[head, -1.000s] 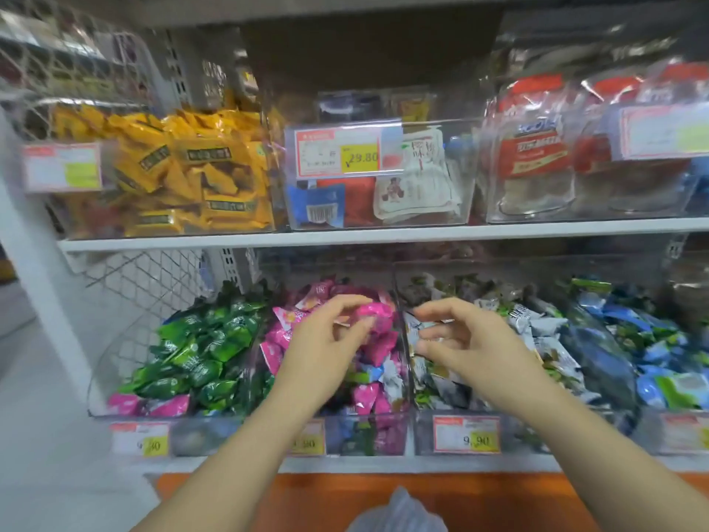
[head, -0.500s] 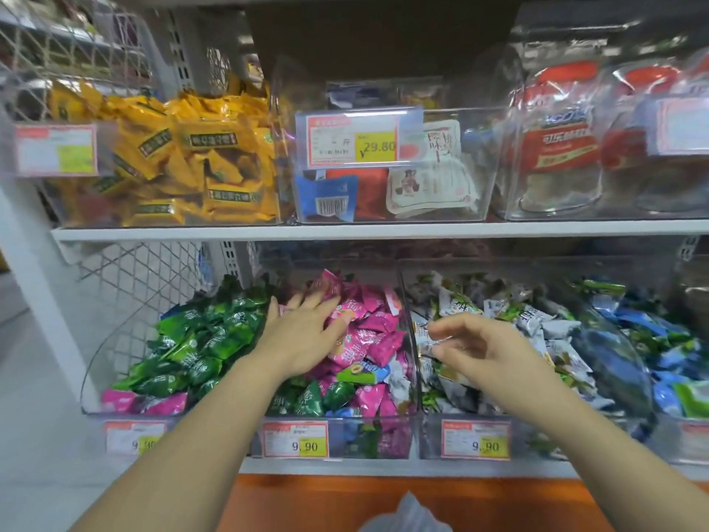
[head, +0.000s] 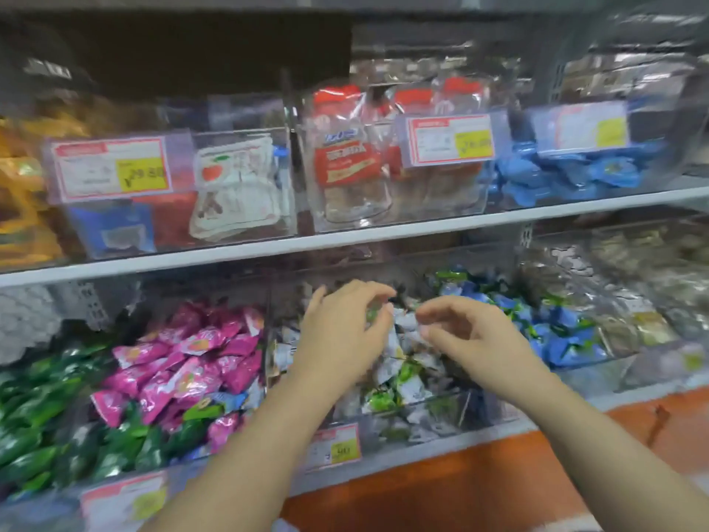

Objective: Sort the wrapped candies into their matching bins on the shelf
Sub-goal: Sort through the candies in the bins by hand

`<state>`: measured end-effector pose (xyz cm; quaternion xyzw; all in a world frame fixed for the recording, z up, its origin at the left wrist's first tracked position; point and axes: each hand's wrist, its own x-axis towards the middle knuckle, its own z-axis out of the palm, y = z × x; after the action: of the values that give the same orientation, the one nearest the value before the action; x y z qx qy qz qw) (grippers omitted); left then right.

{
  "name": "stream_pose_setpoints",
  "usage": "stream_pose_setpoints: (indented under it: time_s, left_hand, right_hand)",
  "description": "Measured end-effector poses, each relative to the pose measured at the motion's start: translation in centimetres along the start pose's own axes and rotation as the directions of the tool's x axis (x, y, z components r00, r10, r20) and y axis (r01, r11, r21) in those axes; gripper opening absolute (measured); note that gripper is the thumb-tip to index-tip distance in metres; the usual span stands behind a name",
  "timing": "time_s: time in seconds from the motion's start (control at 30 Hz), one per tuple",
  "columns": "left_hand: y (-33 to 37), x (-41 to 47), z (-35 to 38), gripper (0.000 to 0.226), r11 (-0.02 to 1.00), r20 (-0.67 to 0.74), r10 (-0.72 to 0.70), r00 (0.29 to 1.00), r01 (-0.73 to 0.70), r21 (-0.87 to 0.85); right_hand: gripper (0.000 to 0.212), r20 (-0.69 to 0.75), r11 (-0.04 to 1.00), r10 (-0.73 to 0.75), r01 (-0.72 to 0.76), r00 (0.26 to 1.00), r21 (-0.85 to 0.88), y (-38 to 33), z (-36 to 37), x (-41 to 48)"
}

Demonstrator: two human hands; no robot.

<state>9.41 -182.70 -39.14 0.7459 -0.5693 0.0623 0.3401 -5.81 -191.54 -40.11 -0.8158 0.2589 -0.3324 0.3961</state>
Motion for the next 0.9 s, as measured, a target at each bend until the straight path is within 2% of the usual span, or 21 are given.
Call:
stream_pose_setpoints:
  time_s: [0.17, 0.27, 0.4, 0.47, 0.57, 0.7, 0.83, 0.9]
  left_hand:
    - [4.2, 3.0, 6.7, 0.022, 0.996, 0.049, 0.059, 0.997, -0.056, -0.066]
    - [5.7, 5.0, 9.3, 0.022, 0.991, 0.102, 0.125, 0.987, -0.12, -0.057]
    - [7.0, 8.5, 12.0, 0.031, 0.978, 0.151, 0.209, 0.966, -0.201, -0.063]
    - [7.8, 10.5, 13.5, 0.026, 0.972, 0.216, 0.235, 0.948, -0.232, -0.037]
    - [9.2, 13.1, 15.8, 0.023, 0.969, 0.293, 0.247, 0.924, -0.24, -0.061]
    - [9.9, 15.9, 18.8, 0.03, 0.959, 0.499, 0.241, 0.833, -0.282, 0.007]
    - [9.6, 18.9, 21.1, 0.034, 0.988, 0.562, 0.142, 0.815, -0.152, -0.03]
    - [9.6, 20.0, 21.8, 0.035, 0.989, 0.582, 0.136, 0.802, -0.147, -0.027]
  right_hand:
    - [0.02, -0.114, 0.998, 0.029, -0.035, 0.993, -0.045, 4.5, -6.1, -0.3]
    - [0.024, -0.233, 0.985, 0.009, -0.049, 0.972, -0.165, 7.8, -9.7, -0.1]
    - [0.019, -0.436, 0.925, -0.004, -0.162, 0.9, -0.343, 12.0, -13.5, 0.0]
    - [0.02, -0.526, 0.896, -0.029, -0.211, 0.85, -0.391, 13.7, -14.9, 0.0]
    - [0.022, -0.543, 0.887, -0.005, -0.247, 0.839, -0.389, 15.6, -16.1, -0.3]
    - [0.027, -0.506, 0.89, 0.111, -0.312, 0.855, -0.332, 17.2, -16.7, -0.7]
    - [0.028, -0.49, 0.899, 0.198, -0.357, 0.849, -0.254, 17.5, -16.9, -0.7]
    - [0.025, -0.507, 0.91, 0.218, -0.361, 0.834, -0.203, 17.6, -17.0, -0.6]
